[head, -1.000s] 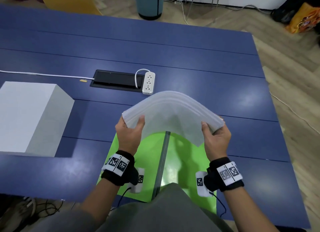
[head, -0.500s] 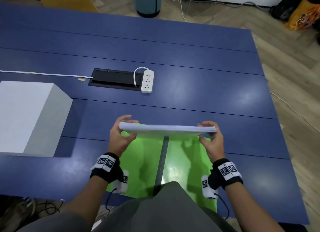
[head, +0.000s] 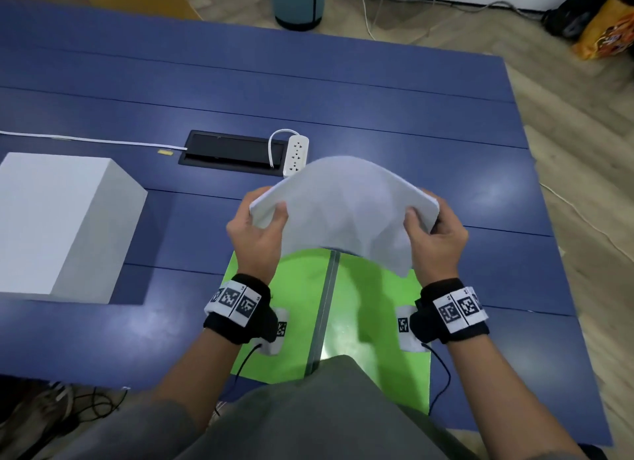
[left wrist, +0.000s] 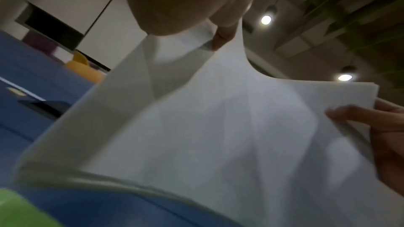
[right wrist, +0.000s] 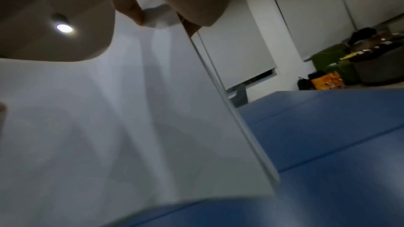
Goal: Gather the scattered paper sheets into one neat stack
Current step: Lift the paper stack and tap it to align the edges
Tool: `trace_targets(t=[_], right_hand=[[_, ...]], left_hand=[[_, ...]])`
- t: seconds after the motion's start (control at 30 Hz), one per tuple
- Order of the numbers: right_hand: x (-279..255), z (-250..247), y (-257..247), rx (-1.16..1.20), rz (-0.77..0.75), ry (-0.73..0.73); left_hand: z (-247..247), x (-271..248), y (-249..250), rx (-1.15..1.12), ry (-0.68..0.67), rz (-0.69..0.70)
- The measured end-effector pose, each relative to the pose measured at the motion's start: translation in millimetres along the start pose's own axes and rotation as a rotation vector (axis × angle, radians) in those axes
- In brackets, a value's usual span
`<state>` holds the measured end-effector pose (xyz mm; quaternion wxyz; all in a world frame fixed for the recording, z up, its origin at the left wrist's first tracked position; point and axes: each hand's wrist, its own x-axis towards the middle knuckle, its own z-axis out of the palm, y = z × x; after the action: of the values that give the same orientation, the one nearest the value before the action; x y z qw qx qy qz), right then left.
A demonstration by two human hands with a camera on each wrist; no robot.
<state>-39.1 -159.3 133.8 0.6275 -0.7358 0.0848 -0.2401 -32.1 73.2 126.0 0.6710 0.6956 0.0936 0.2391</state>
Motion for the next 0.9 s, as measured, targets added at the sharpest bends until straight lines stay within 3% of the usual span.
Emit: trace_targets(t=[0.1, 0.17, 0.33, 0.43, 0.5, 0.57, 0.7, 0.77, 0.9], right_hand=[[-9, 6, -7, 0.066, -0.054, 0.048], [-19, 5, 7, 0.079, 0.011, 0.020], [-60, -13, 72, 0.018, 0.406, -0.367], [-65, -12, 84, -0.067, 0.513, -0.321], [-59, -10, 81, -0.060, 0.495, -0.262], [-48, -12, 71, -0.028, 0.450, -0.223], [-30, -34, 61, -0.006, 0.203, -0.358], [-30, -38, 70, -0.031, 0.206, -0.356], [-35, -32, 81, -0.151, 0.301, -0.246]], left_hand=[[6, -9, 9, 0.013, 0.050, 0.080], [1, -17, -2, 0.068, 0.050, 0.063], [-42, -47, -77, 0.111, -0.152, -0.310], [-47, -49, -92, 0.148, -0.155, -0.433], [-41, -42, -90, 0.149, -0.082, -0.486], [-39, -32, -81, 0.105, -0.083, -0.448], [-49, -15, -66, 0.082, -0.334, -0.209], [-48, -16, -71, 0.107, -0.404, -0.185], [-28, -24, -73, 0.192, -0.265, -0.298]])
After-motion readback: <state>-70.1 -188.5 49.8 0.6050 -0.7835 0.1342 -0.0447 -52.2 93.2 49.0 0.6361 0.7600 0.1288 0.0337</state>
